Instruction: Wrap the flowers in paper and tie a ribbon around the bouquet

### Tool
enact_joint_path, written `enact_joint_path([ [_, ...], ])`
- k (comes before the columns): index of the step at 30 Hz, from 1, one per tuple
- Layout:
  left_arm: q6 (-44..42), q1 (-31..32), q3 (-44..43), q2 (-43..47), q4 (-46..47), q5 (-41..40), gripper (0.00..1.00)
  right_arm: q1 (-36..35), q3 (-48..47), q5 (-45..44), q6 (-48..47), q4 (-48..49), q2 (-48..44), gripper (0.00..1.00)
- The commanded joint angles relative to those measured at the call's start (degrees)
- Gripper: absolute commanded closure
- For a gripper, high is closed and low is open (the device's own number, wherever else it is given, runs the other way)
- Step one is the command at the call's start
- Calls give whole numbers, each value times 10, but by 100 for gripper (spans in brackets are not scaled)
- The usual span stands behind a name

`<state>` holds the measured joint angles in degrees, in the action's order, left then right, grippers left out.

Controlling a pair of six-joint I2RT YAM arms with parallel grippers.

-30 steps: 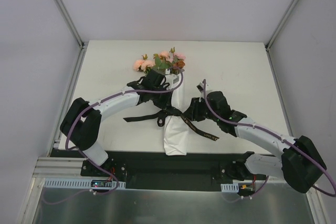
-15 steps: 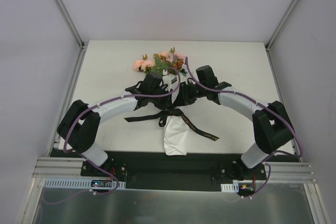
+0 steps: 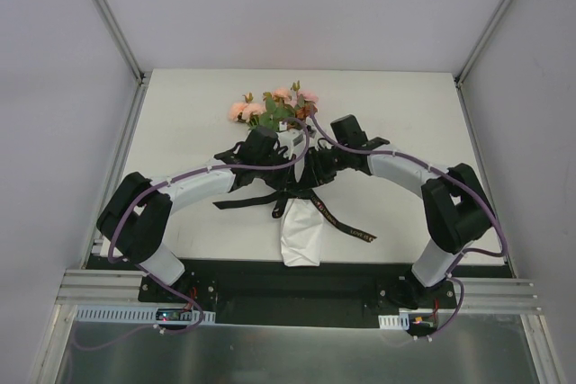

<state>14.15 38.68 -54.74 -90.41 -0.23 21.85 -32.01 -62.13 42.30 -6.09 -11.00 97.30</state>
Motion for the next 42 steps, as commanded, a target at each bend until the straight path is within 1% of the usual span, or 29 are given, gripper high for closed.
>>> enact_joint_path([
  [1, -3, 5, 6, 23, 19, 5, 100, 1, -36, 7, -20, -13, -4, 71],
  [9, -4, 4, 8, 19, 19, 7, 100, 26, -38, 13, -31, -32, -25, 70],
  [12, -4, 5, 8, 20, 19, 7, 100, 27, -56, 16, -52, -56, -1, 68],
  [28, -5, 5, 2, 23, 19, 13, 100, 18, -62, 43, -76, -53, 47, 67],
  [30, -5, 4, 2, 23, 19, 15, 100, 17, -63, 31, -73, -48, 47, 69],
  [32, -5, 5, 3, 23, 19, 16, 100, 17, -61, 23, -61, -42, 43, 78],
  [33, -5, 4, 3, 24, 19, 15, 100, 18, -60, 19, -58, -35, 42, 83],
  [34, -4, 5, 5, 29, 18, 11, 100, 18, -60, 17, -52, -33, 40, 95],
  [35, 0, 4, 7, 33, 17, 4, 99, 17, -56, 16, -44, -31, 38, 99],
  [36, 8, 4, 9, 38, 15, -2, 85, 18, -52, 15, -41, -24, 35, 99],
  [38, 20, 4, 17, 60, 5, -28, 68, 17, -41, 6, -36, -21, 25, 99],
  [40, 41, 2, 32, 90, 5, -43, 56, 17, -35, 1, -32, -17, 19, 99],
  [41, 50, -4, 40, 102, 5, -48, 53, 18, -31, -1, -31, -17, 14, 99],
  [42, 68, -7, 56, 114, -7, -52, 45, 19, -27, -2, -25, -11, 11, 99],
])
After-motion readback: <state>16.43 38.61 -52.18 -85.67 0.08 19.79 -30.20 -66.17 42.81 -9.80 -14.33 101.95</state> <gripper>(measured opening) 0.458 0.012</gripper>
